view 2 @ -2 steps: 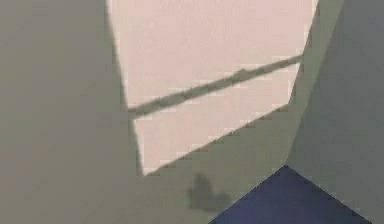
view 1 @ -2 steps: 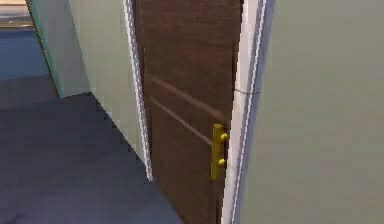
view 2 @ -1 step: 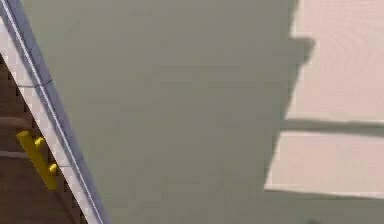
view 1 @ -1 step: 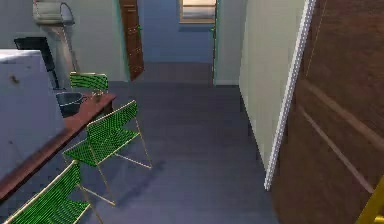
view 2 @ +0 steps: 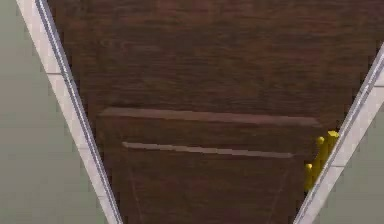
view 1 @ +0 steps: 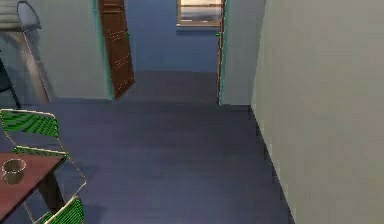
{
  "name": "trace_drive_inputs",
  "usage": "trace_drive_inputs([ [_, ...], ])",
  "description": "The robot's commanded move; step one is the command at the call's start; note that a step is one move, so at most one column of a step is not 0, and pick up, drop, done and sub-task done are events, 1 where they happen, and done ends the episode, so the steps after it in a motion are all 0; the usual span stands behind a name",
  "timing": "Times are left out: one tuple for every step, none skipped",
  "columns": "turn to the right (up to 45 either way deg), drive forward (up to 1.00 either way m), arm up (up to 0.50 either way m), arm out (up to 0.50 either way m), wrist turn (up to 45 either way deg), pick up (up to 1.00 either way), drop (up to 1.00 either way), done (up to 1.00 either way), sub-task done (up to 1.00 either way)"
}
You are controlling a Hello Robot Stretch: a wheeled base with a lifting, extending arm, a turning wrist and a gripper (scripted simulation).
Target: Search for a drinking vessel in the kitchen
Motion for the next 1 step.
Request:
trace_drive_inputs([
  [-45.0, 0.00, 0.00, 0.00, 0.0, 0.00, 0.00, 0.00, 0.00],
])
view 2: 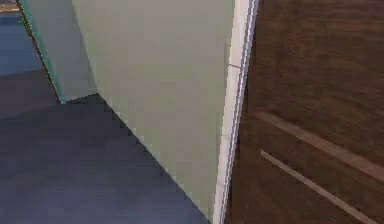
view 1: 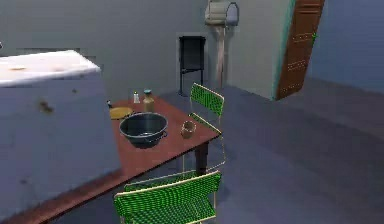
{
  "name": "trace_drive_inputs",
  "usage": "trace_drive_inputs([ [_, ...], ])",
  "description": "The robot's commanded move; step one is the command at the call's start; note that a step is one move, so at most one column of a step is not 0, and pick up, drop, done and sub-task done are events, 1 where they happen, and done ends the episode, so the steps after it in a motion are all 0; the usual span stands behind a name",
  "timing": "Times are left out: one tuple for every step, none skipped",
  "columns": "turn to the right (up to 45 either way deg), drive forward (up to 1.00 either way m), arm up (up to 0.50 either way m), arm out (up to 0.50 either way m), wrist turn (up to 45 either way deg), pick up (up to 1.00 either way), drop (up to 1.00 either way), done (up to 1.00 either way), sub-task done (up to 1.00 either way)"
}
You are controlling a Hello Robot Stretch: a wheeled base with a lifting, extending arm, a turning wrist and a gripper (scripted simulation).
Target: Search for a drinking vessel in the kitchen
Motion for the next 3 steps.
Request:
trace_drive_inputs([
  [-33.0, 0.00, 0.00, 0.00, 0.0, 0.00, 0.00, 0.00, 0.00],
  [0.0, 0.05, 0.00, 0.00, 0.0, 0.00, 0.00, 0.00, 0.00],
  [30.0, 0.00, 0.00, 0.00, 0.0, 0.00, 0.00, 0.00, 0.00],
])
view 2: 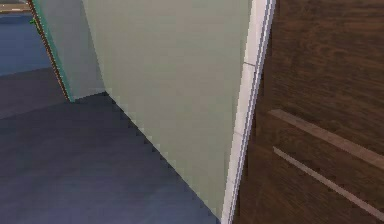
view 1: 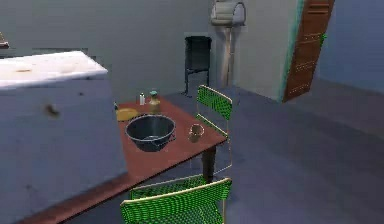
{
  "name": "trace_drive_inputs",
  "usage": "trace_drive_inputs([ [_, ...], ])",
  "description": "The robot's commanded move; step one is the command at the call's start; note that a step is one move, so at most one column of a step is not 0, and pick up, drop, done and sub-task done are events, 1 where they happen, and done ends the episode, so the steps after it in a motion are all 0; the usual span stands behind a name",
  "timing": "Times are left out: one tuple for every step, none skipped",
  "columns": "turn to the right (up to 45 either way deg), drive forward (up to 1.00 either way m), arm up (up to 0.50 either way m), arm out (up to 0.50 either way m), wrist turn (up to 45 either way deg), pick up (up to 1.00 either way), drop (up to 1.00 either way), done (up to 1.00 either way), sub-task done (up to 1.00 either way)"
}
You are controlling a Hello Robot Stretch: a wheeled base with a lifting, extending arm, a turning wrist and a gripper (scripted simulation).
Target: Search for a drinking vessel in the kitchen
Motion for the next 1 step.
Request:
trace_drive_inputs([
  [0.0, 0.00, 0.00, 0.00, 0.0, 0.00, 0.00, 1.00, 0.00],
])
